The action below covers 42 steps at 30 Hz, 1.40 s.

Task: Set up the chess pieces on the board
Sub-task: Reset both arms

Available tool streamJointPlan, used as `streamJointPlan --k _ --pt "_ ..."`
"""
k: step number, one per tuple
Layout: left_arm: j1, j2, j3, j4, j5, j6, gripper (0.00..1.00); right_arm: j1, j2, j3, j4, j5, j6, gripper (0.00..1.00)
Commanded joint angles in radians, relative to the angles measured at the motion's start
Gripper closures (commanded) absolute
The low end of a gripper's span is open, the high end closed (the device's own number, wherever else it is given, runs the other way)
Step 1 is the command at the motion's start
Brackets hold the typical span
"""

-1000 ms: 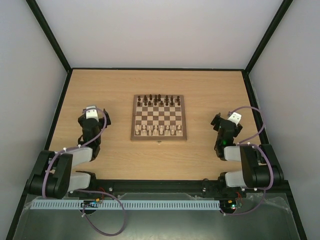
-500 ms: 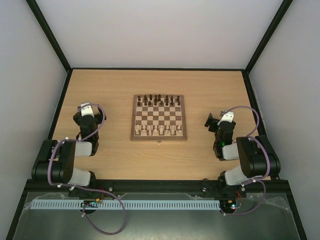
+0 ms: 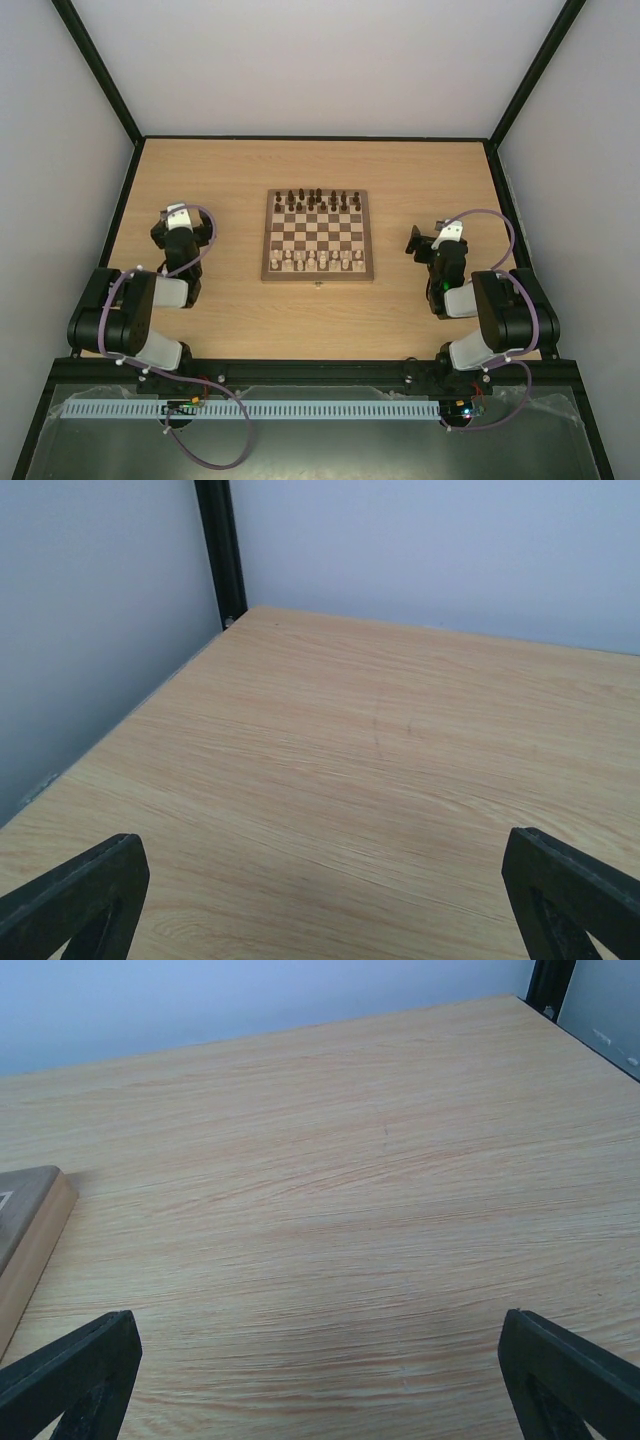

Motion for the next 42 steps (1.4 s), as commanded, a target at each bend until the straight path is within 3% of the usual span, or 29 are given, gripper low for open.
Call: streamJointPlan --k 1,10,13,15,20,32,36,42 --pt "0.016 0.009 0.024 0.028 -0.015 -0.029 0.00 -0.004 0.001 0.019 0.026 -0.004 -0.016 0.01" --pt "0.017 0.000 0.012 0.040 -0.016 -0.028 0.00 -0.004 0.001 0.020 0.027 -0.005 -0.017 0.01" --pt "-0.012 -0.064 -0.140 0.255 -0.073 -0.018 0.00 -0.004 0.001 0.019 0.027 -0.005 -0.017 0.01" --pt "0.053 -0.100 -0.208 0.353 -0.027 -0.079 0.00 -0.004 0.002 0.020 0.027 -0.005 -0.016 0.01" --pt "0.052 0.017 0.001 0.068 0.152 -0.004 0.00 -0.004 0.002 0.020 0.027 -0.005 -0.016 0.01" --pt "0.069 0.008 -0.026 0.108 0.147 -0.023 0.00 -0.005 0.002 0.020 0.025 -0.007 -0.016 0.01" --pt "0.085 0.034 -0.036 0.147 0.284 0.017 0.00 -0.004 0.001 0.019 0.025 -0.006 -0.016 0.01" --pt "0.088 0.032 -0.037 0.145 0.289 0.018 0.00 -0.005 0.003 0.021 0.024 -0.007 -0.016 0.01"
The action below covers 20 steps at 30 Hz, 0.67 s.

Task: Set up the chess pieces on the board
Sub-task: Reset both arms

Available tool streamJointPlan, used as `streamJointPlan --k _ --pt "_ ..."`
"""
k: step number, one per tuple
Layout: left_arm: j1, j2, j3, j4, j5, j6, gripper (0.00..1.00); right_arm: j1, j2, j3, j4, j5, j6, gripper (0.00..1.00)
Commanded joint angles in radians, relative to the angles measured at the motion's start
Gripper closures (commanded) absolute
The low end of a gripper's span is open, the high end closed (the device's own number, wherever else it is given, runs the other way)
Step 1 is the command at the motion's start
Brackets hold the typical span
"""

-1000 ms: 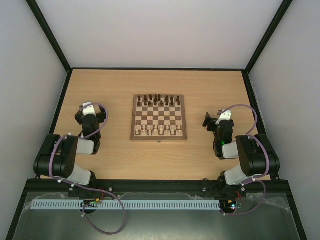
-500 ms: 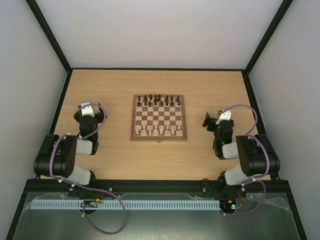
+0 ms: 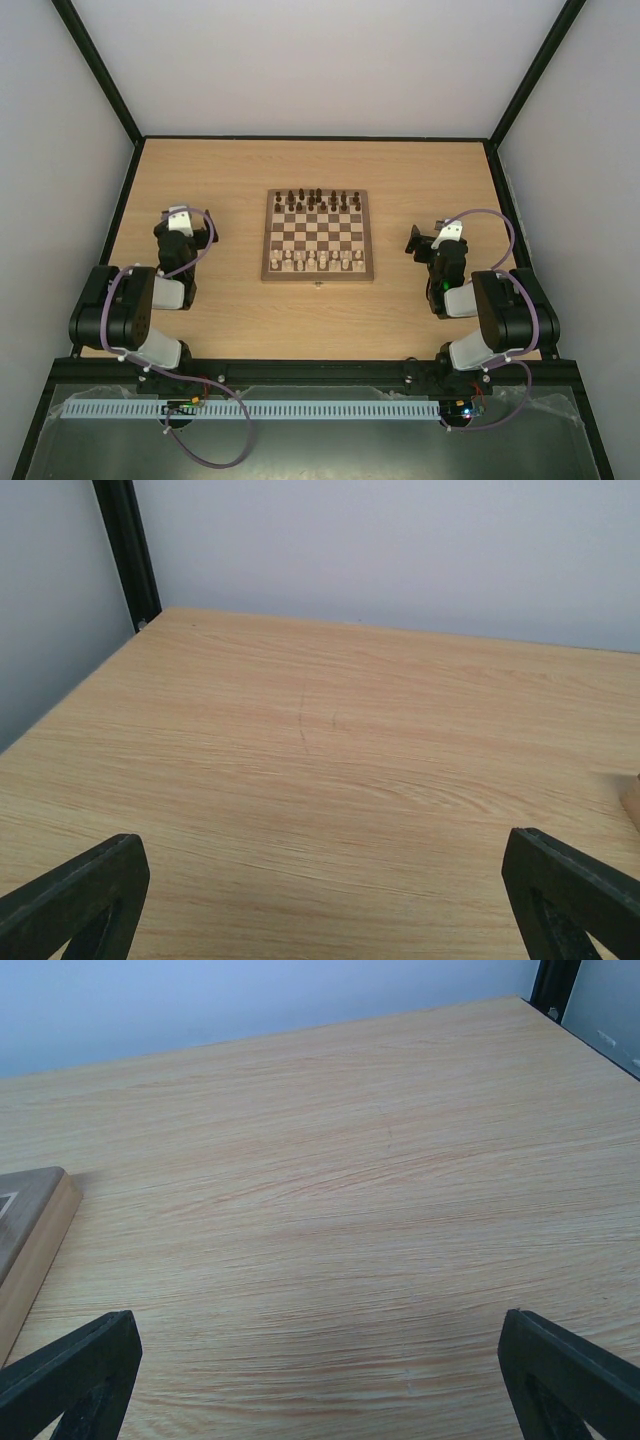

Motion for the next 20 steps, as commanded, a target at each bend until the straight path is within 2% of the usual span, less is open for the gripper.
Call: streamJointPlan --k 1,12,20 --pt "0.003 0.004 -0.006 0.061 0.033 0.018 0.00 -0.005 0.003 0.017 0.024 0.003 -0.015 0.01" --pt "0.020 0.006 -0.006 0.062 0.068 0.007 0.00 -0.005 0.004 0.018 0.021 0.002 -0.016 0.01" --pt "0.002 0.005 -0.006 0.061 0.031 0.019 0.00 -0.012 0.004 0.025 0.012 -0.012 -0.015 0.01"
